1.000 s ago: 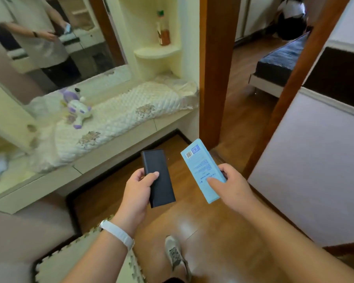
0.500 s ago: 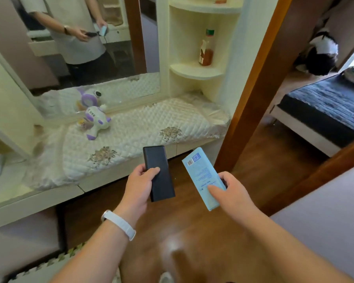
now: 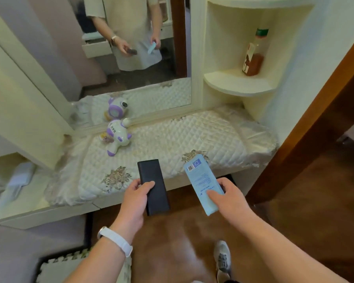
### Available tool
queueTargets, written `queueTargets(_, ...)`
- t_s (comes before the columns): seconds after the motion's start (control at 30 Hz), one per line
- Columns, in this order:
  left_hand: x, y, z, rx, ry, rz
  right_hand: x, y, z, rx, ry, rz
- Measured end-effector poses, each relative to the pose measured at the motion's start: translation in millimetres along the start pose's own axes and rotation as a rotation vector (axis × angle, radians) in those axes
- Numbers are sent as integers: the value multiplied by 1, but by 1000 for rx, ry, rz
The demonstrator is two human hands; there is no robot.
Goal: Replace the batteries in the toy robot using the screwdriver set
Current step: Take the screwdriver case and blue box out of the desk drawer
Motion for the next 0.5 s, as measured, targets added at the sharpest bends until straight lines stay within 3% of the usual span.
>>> queueTargets(0.2, 22, -51, 57, -29, -76, 138, 101, 25, -35, 35, 59, -92)
queueTargets(0.5, 51, -69, 72, -62, -39, 246, 176, 11, -52, 50, 55, -190)
Point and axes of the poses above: each hand's wrist, its own x-axis towards the middle knuckle, its own y-axis out of the back of the hand, z = x × y, the point moved 8 cm from there along x, towards the middle knuckle, and after that the axes turned 10 degrees about z, right-handed, at the moved point
